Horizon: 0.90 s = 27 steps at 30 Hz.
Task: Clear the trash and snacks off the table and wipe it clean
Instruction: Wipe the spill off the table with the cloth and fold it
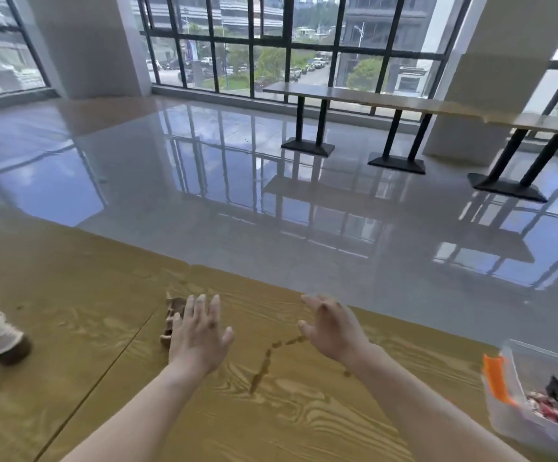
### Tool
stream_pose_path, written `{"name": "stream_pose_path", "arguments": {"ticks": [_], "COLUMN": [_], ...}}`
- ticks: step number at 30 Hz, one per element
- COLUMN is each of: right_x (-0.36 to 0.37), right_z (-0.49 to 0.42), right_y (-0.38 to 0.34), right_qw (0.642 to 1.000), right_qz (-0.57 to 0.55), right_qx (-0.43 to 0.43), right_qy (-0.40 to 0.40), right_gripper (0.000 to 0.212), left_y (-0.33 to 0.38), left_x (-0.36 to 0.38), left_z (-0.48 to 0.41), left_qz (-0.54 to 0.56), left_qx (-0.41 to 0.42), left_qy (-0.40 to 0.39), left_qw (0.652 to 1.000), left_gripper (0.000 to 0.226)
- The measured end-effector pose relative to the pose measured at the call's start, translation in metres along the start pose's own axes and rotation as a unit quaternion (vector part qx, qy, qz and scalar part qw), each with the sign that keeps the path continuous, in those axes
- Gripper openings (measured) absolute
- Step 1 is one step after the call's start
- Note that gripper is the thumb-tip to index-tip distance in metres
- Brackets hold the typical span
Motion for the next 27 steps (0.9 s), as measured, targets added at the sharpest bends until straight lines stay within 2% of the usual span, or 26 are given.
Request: {"name": "stream_pose_path", "arguments": {"ticks": [10, 12, 14, 17, 19, 20, 25, 27], "right_x": [0.166, 0.191, 0.213, 0.227, 0.225, 0.225, 0.218, 0.216], "right_z": [-0.117, -0.130, -0.136, -0.135, -0.129, -0.124, -0.056, -0.016], "right_y": [-0.107, -0.118, -0.127, -0.133, -0.132, -0.132, -0.118, -0.106], "right_qw": [0.985, 0.981, 0.977, 0.988, 0.992, 0.991, 0.981, 0.980], "right_qz": [-0.064, -0.071, -0.027, 0.028, 0.027, 0.024, 0.005, 0.002], "right_qx": [-0.029, -0.011, -0.021, -0.040, -0.032, -0.030, -0.007, 0.000], "right_qy": [-0.161, -0.183, -0.208, -0.150, -0.122, -0.131, -0.195, -0.198], "right_gripper": [0.060, 0.066, 0.068, 0.047, 0.027, 0.025, 0.029, 0.031], "left_y": [-0.124, -0.139, -0.146, -0.147, -0.145, -0.143, -0.121, -0.110], "left_x": [0.063, 0.077, 0.092, 0.109, 0.115, 0.114, 0.104, 0.113], "left_z": [-0.058, -0.070, -0.078, -0.083, -0.078, -0.073, -0.020, 0.005], "left_qz": [0.031, 0.065, 0.090, 0.119, 0.116, 0.097, 0.040, 0.037], "left_qx": [-0.077, -0.064, -0.029, 0.017, 0.032, 0.044, 0.181, 0.207], "left_qy": [-0.091, -0.120, -0.154, -0.180, -0.168, -0.152, -0.033, -0.043], "left_qw": [0.992, 0.988, 0.983, 0.976, 0.978, 0.983, 0.982, 0.977], "left_gripper": [0.068, 0.069, 0.071, 0.068, 0.059, 0.053, 0.045, 0.050]}}
Point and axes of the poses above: each hand's wrist, its own z-axis away from the middle knuckle, its own x-axis out of the palm, y = z × x, the point moved 4 cm from there along -z, towards the middle knuckle, and after that the axes turned 4 degrees about -y, right-handed, at the moved point
